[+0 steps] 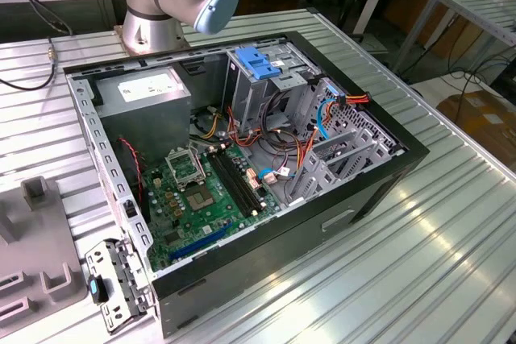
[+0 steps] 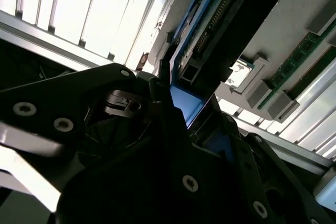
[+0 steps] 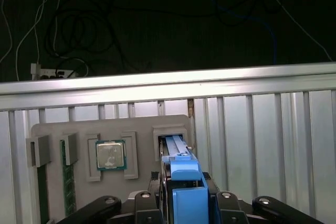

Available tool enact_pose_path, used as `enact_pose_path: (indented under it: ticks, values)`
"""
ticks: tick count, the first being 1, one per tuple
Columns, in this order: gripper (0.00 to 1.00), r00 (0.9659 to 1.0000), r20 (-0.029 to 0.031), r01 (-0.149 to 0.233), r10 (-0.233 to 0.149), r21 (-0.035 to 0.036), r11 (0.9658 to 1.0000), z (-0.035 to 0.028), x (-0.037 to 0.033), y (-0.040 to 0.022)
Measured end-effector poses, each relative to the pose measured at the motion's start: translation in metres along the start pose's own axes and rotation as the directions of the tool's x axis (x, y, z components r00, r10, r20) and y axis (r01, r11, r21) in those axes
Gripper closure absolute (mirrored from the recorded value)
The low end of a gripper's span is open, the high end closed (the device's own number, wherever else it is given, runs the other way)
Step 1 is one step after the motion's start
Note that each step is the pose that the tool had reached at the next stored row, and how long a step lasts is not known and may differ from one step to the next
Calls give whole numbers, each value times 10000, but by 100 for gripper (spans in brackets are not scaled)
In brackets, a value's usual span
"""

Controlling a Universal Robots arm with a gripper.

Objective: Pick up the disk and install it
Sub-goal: 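Pick up the disk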

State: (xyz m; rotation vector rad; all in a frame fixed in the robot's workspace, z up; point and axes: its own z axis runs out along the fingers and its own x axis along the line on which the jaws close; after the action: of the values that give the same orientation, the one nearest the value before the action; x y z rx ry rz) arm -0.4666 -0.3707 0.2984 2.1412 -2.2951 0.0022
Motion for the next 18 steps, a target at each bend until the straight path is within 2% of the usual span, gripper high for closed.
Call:
enact_pose_path:
  ticks: [2,4,12,14,17,18]
  values:
    - [57,10000,-1,0,0,-1,10000,0,0,0]
    - [63,10000,-1,1,-1,0,10000,1,0,0]
    - [63,10000,0,6,-6,0,10000,2,0,0]
    - [63,9998,0,176,-176,2,9998,3,0,0]
    - [63,9977,-1,678,-678,3,9977,4,1,0]
    - [63,9975,-1,711,-711,3,9975,4,1,0]
